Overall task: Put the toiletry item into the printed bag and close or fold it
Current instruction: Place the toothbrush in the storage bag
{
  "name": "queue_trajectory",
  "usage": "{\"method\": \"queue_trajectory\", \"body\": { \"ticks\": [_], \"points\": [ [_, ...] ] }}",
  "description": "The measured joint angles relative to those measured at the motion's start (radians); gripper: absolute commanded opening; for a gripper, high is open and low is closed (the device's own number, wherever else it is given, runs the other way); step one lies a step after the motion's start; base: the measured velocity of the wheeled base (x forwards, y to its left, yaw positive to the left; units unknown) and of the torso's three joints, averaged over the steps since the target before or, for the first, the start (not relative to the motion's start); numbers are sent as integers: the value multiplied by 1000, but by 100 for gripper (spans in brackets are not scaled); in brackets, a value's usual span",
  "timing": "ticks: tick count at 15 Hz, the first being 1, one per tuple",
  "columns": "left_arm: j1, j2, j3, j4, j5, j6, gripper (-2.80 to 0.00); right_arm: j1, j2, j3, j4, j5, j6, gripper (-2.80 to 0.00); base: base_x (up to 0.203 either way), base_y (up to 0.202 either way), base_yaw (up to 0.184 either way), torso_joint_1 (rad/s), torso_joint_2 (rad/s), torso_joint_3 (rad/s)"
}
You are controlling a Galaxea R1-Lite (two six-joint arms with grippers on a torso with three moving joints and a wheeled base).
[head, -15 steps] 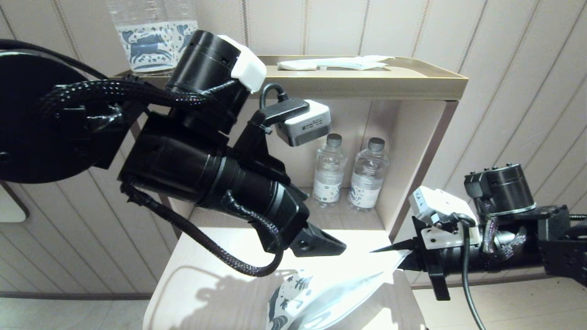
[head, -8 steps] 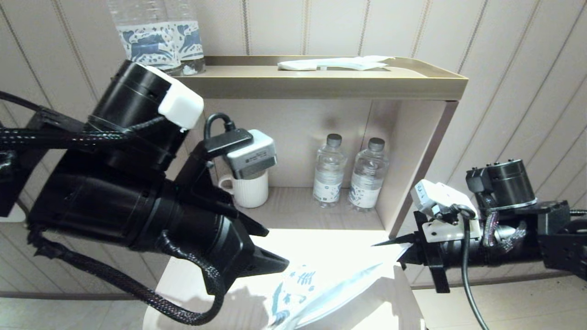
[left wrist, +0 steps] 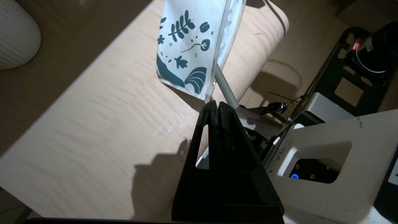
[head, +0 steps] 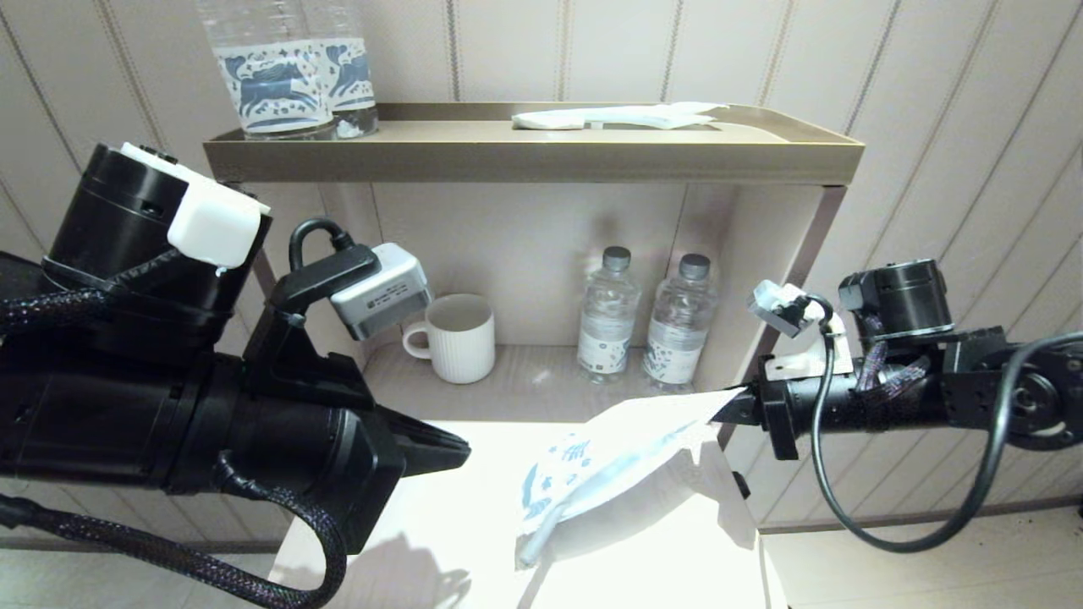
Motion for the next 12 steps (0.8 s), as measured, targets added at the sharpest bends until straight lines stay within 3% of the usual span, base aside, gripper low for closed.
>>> {"method": "queue_trajectory", "body": {
  "ticks": [8,12],
  "points": [
    [14,0,37,-29,-34,-4,-280,2,21,-15,11,-25,5,-280,0,0,0,0,0,0],
    [49,-14,68,-45,-37,-48,-280,7,24,-48,80,-69,10,-280,0,0,0,0,0,0]
  ]
}}
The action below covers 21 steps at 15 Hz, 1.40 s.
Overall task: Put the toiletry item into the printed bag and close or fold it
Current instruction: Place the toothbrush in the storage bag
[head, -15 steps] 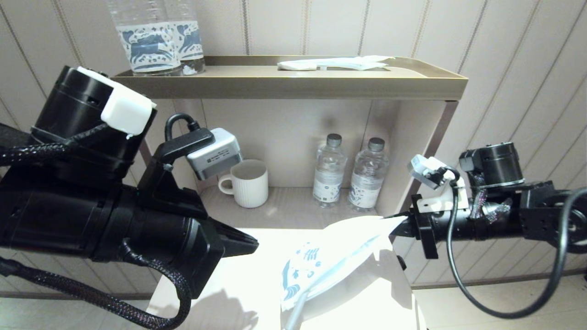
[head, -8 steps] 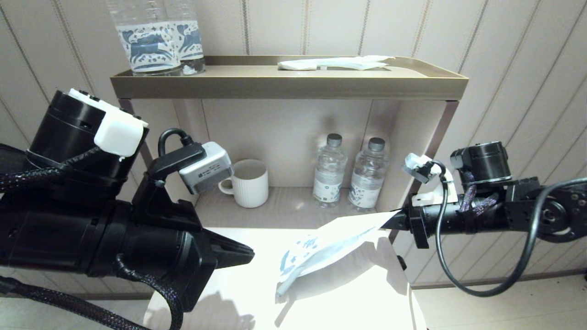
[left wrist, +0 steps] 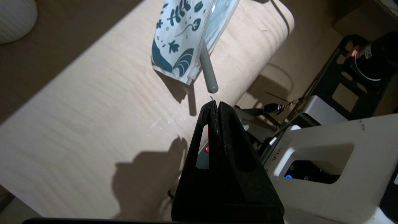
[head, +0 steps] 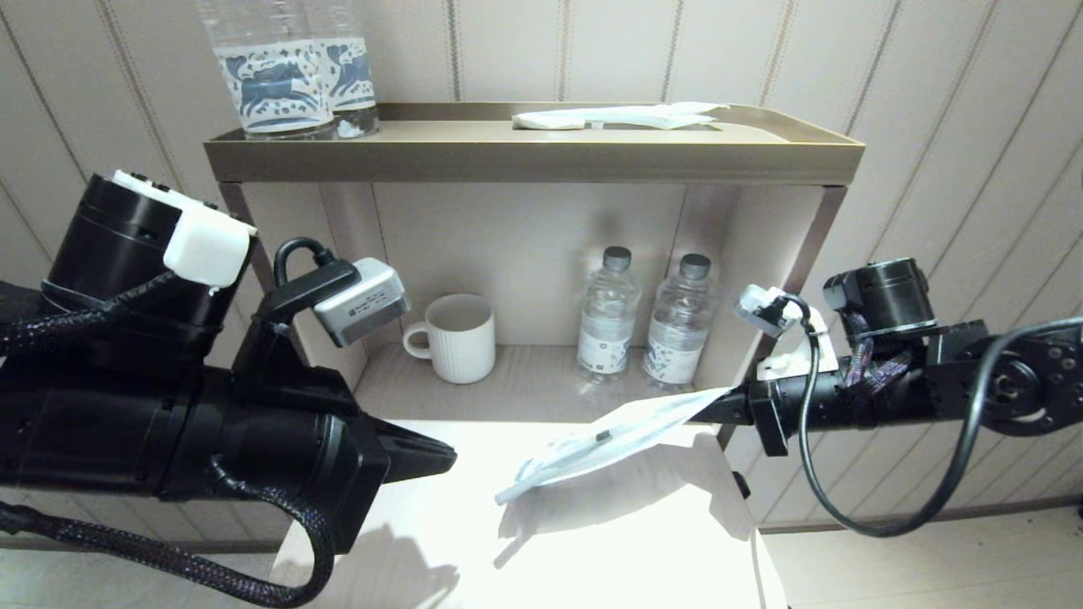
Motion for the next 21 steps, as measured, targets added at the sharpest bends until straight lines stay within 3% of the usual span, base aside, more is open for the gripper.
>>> {"method": "queue_trajectory", "body": {
  "ticks": [9,11,15,21],
  "points": [
    [3,-86,313,-133,-4,-3,-280,10,-19,-59,100,-7,44,-280,0,0,0,0,0,0],
    [2,-66,327,-174,-14,-5,-280,12,-21,-68,105,-12,49,-280,0,0,0,0,0,0],
    [-1,0,331,-253,-23,-18,-280,46,-9,-104,134,-120,113,-280,0,0,0,0,0,0],
    [-7,98,326,-292,-109,-11,-280,54,-4,-111,137,-127,113,-280,0,0,0,0,0,0]
  ]
}}
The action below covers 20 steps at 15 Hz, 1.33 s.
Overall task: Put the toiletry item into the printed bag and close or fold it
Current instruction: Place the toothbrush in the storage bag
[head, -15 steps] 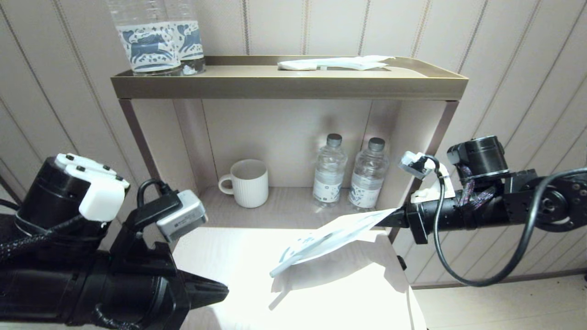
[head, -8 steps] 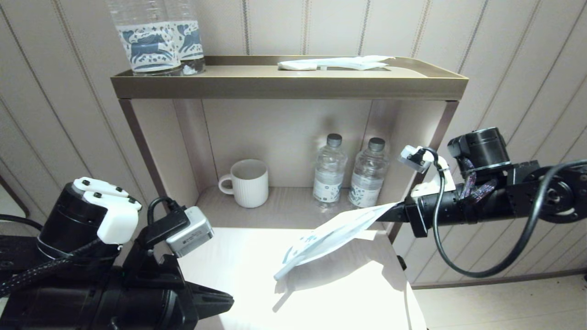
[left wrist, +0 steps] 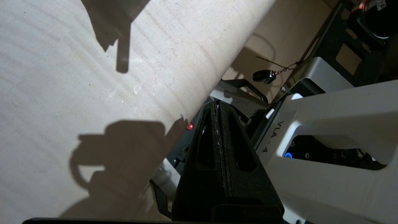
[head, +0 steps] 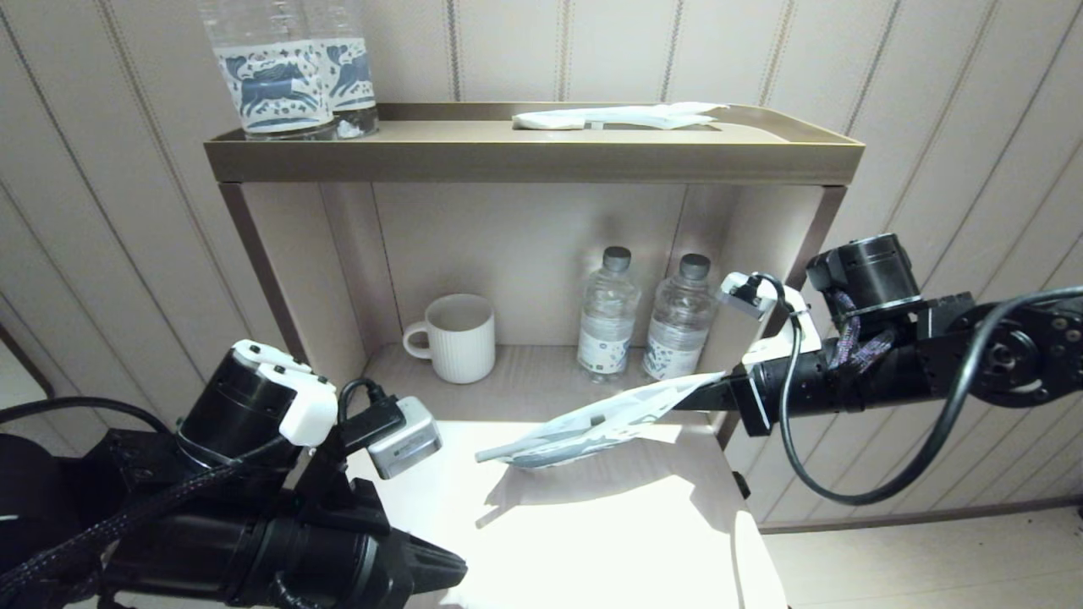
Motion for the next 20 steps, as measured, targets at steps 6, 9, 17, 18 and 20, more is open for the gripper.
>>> {"method": "queue_trajectory", "body": {
  "ticks": [6,9,17,18,20],
  "points": [
    [1,71,119,-268,27,1,0,0,-4,-1,0,1,-1,-280,0,0,0,0,0,0],
    [1,110,138,-328,35,-1,0,-1,-7,1,0,3,-2,-280,0,0,0,0,0,0],
    [0,282,4,-404,25,-3,0,1,-16,11,1,4,-11,-280,0,0,0,0,0,0],
    [0,297,-20,-403,26,-3,0,1,-16,13,1,4,-11,-280,0,0,0,0,0,0],
    [1,317,-71,-396,26,-4,0,1,-17,14,2,4,-12,-280,0,0,0,0,0,0]
  ]
}}
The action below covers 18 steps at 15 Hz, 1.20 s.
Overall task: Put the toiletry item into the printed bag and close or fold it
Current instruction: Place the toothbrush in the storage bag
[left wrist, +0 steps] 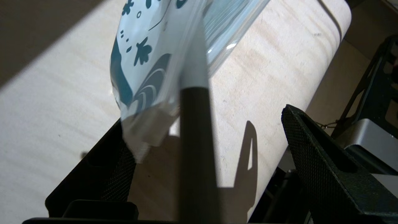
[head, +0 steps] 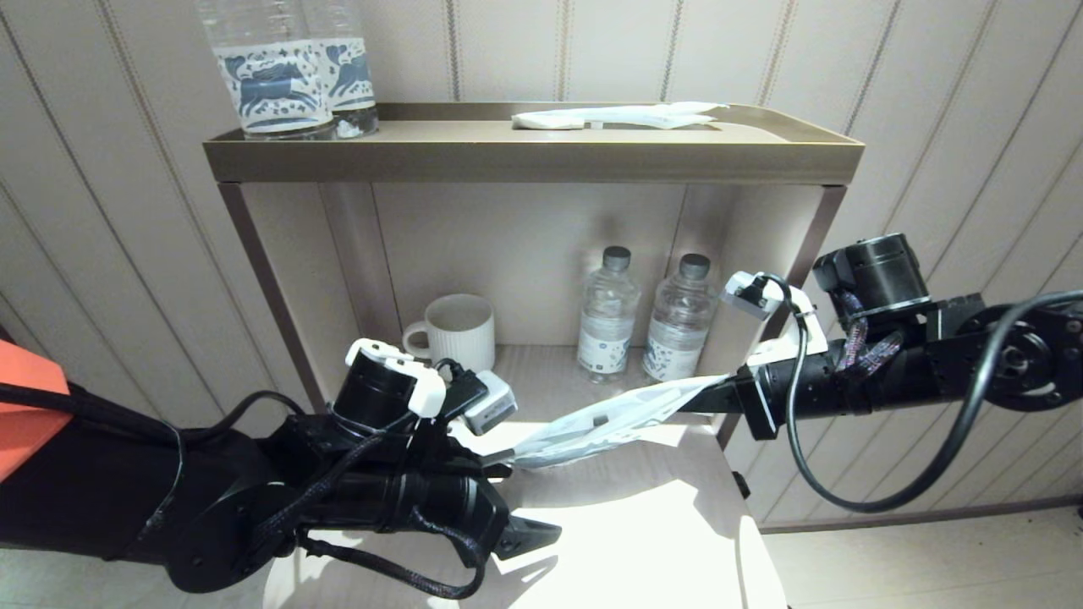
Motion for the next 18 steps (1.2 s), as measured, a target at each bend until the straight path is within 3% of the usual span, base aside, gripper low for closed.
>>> {"method": "queue_trajectory", "body": {
  "ticks": [7,10,18],
  "points": [
    [36,-18,-104,41,-1,-6,0,1,-1,4,-1,1,0,-280,0,0,0,0,0,0],
    [38,-15,-146,43,-1,-39,0,10,0,6,0,0,0,-280,0,0,0,0,0,0],
    [55,55,-174,40,-4,-46,0,14,8,7,0,0,-3,-280,0,0,0,0,0,0]
  ]
}}
